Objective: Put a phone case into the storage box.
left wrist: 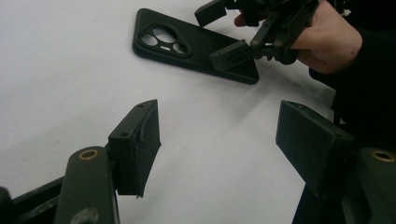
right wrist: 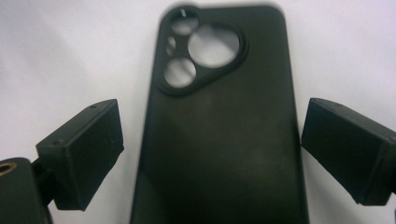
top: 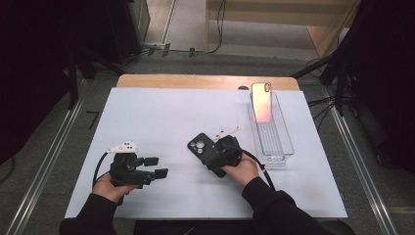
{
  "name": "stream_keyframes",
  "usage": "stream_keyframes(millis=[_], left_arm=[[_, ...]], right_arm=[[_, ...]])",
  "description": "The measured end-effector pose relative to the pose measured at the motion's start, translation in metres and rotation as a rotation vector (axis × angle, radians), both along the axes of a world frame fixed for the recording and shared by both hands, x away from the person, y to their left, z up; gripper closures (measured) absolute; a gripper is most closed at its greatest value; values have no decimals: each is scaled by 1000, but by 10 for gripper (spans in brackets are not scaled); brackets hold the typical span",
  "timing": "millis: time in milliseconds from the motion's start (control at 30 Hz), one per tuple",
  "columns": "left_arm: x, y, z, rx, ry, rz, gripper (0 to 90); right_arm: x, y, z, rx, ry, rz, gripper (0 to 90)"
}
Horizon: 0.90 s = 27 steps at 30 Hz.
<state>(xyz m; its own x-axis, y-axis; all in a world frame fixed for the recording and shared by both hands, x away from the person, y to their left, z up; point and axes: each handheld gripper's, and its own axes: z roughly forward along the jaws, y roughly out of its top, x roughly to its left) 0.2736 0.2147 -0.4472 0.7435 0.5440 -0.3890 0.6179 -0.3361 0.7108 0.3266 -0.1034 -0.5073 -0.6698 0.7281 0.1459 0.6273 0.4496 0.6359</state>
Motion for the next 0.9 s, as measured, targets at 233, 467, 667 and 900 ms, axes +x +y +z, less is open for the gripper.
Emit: stream_keyframes(millis=[233, 467, 667, 900], left_arm=[[0, 0, 0, 4, 0, 0, 306], [0, -1, 0, 1, 0, -3, 306], [0, -1, 0, 0, 2, -2, 306], [0, -1, 1, -5, -2, -2, 311]], right_arm=[[-12, 6, -10, -74, -110, -17, 88], [-13, 4, -13, -52, -130, -17, 91], [-13, 3, -12, -50, -125, -24, 119], [-11, 1, -10, -46, -113, -14, 136]])
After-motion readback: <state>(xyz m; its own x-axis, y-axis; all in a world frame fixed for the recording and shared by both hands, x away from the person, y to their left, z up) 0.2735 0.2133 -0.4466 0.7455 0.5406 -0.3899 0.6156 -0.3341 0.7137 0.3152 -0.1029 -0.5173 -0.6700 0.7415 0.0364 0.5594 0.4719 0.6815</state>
